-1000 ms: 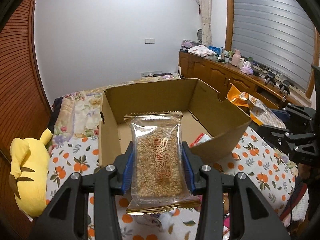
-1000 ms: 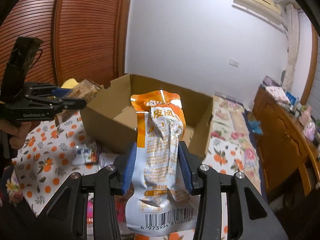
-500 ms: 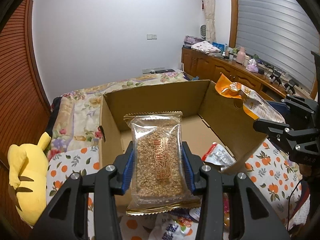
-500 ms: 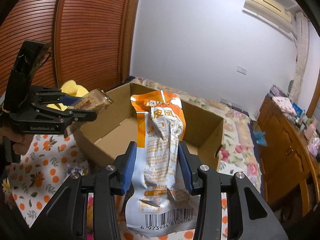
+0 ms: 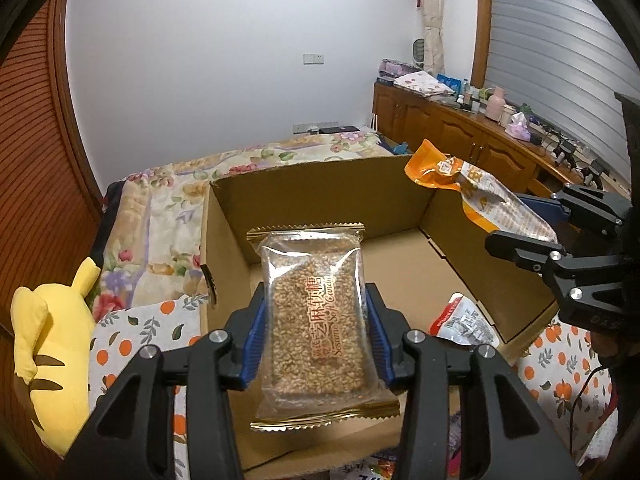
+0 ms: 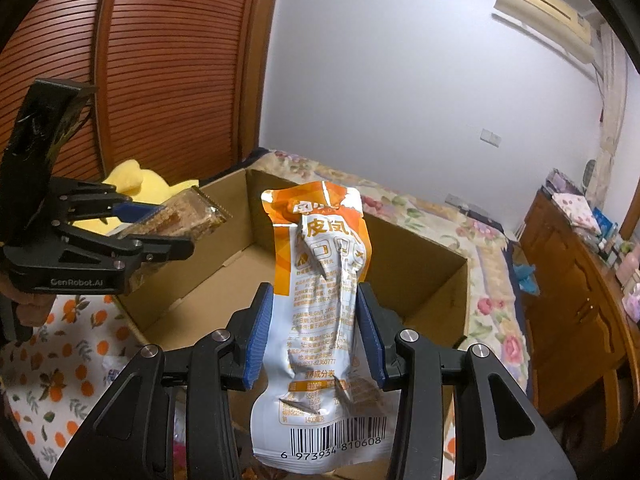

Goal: Organize snacks
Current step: 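Carry both packets over the box and open both tools to release them, then move both tools back toward the remaining snacks beside the box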

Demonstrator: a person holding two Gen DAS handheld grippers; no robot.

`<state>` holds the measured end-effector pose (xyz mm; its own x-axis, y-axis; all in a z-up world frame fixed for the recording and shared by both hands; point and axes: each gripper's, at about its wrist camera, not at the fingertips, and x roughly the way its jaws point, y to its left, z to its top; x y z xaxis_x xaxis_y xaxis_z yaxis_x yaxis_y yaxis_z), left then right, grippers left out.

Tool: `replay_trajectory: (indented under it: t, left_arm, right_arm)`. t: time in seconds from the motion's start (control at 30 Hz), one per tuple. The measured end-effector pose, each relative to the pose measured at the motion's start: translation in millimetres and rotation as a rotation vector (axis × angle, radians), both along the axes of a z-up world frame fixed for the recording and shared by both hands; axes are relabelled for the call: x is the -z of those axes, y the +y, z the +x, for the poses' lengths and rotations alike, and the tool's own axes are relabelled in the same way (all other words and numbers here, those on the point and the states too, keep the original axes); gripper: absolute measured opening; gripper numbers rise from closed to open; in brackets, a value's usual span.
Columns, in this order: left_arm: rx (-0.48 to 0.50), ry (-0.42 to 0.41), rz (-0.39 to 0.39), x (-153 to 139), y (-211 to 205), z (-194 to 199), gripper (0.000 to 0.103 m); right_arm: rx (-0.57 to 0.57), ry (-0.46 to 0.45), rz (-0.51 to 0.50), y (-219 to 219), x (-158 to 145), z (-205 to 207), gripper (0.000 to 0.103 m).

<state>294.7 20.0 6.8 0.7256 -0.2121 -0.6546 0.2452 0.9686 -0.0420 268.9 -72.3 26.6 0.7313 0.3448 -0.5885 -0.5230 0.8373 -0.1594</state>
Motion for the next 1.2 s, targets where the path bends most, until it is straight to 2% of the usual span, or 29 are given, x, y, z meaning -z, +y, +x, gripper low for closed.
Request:
replay_trajectory:
  t: [0.47, 0.8, 0.87, 0.9, 0.93, 1.2]
  left_arm:
    - [-0.015, 0.003, 0.005, 4, 2, 4, 0.048]
    - [-0.009, -0.018, 0.004, -3, 4, -9, 0.048]
    - [-0.004, -0.026, 0.007, -7, 4, -14, 0.048]
    - [-0.004, -0.029, 0.009, -8, 4, -16, 0.048]
    - [-0.002, -0.031, 0.011, -9, 4, -19, 0.048]
    - [0.008, -0.071, 0.01, -26, 7, -54, 0.051]
  right_arm:
    - [0.009, 0.07, -0.061, 14, 31, 21, 0.043]
    - [0.006, 0.106, -0.074, 19, 38, 24, 0.045]
    - [0.013, 0.112, -0.065, 18, 38, 25, 0.046]
    - [0.025, 0.105, -0.07, 18, 37, 26, 0.054]
    - [0.038, 0.095, -0.077, 17, 36, 25, 0.057]
    - [0.053, 0.065, -0.029, 5, 13, 1, 0.058]
